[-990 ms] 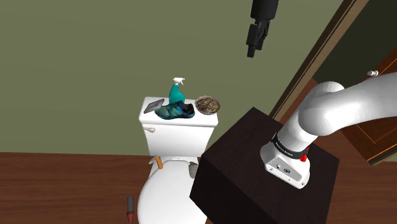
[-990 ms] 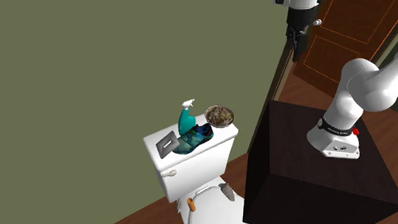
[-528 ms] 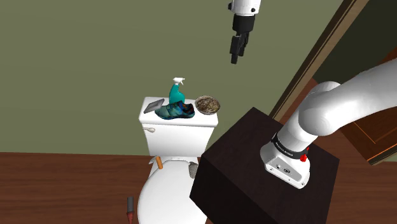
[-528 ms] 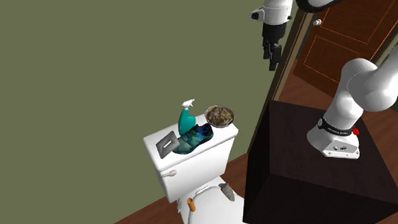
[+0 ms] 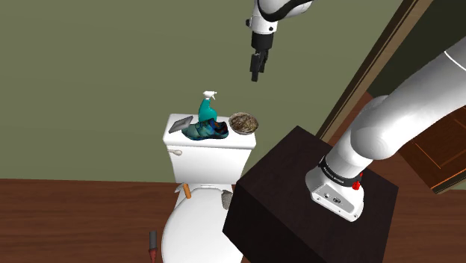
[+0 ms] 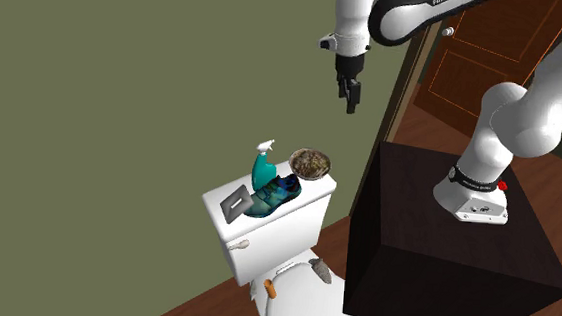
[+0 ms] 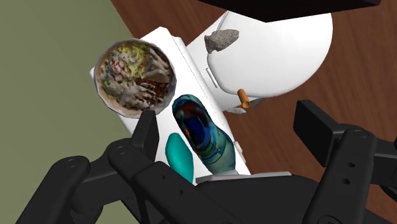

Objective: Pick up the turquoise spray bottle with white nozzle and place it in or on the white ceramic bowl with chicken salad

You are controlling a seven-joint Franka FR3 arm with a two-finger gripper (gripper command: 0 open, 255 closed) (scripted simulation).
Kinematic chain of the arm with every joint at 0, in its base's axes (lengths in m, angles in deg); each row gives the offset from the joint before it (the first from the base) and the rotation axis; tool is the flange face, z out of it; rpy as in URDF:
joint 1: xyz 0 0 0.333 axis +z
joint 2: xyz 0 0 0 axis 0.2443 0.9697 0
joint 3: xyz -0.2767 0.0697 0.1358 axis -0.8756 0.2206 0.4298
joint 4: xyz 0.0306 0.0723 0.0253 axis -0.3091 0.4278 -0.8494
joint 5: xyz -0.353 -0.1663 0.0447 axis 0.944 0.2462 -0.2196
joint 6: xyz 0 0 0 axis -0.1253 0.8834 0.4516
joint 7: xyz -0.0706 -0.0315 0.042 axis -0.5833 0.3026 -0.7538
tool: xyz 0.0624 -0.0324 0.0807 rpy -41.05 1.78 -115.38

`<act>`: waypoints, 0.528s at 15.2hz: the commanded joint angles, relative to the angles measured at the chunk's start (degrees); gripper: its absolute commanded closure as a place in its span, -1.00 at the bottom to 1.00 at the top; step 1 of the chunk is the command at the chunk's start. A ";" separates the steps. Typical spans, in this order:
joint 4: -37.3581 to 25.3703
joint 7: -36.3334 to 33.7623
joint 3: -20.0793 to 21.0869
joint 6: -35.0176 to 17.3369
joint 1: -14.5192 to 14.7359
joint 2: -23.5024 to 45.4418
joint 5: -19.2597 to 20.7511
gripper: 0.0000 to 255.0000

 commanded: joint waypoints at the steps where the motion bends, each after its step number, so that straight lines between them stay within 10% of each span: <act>1: -2.19 1.83 -0.38 -2.79 0.14 4.54 -0.12 -1.00; 8: -10.95 7.75 -0.70 -10.20 0.33 19.60 -1.36 -1.00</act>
